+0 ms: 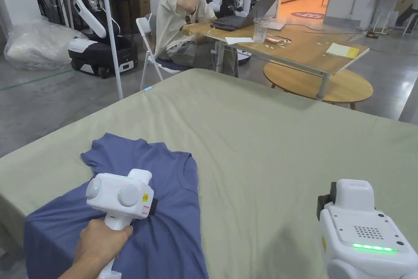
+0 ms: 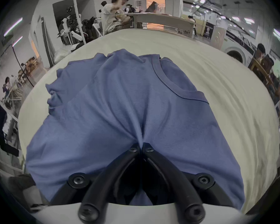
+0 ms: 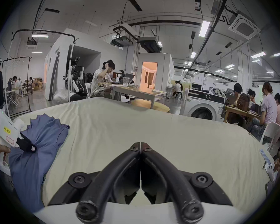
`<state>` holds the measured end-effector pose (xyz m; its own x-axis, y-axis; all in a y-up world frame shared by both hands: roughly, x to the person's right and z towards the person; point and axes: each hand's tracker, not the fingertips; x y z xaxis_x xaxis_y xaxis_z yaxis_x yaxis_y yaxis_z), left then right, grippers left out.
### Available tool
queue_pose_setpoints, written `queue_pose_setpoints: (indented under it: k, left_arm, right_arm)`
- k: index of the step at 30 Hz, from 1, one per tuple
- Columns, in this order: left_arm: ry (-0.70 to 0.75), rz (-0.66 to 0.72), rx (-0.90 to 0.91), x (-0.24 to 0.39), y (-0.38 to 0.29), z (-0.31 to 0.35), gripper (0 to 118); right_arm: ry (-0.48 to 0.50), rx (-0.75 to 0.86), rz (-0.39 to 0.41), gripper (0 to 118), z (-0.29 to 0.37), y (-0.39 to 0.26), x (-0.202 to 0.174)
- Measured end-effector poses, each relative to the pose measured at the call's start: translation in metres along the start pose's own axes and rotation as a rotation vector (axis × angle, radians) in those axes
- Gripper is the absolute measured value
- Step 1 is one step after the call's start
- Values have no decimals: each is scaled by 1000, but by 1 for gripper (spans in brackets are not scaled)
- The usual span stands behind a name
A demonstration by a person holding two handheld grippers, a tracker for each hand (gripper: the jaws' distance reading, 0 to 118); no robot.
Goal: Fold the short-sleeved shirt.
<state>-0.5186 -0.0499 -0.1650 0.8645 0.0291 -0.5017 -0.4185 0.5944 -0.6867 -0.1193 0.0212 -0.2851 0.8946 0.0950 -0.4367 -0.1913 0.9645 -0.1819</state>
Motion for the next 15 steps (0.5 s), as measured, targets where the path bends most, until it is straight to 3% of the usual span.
queue_pose_setpoints:
  k: [9, 12, 15]
  left_arm:
    - [-124, -21, 237, 5, 27, 72, 0]
    - [-139, -128, 329, 30, 44, 100, 0]
    - [-240, -108, 433, 59, 67, 130, 0]
  right_arm:
    - [-9, 3, -7, 0, 4, -1, 14]
    - [-12, 13, -17, 0, 10, 1, 26]
    - [-39, 25, -15, 0, 17, 5, 41]
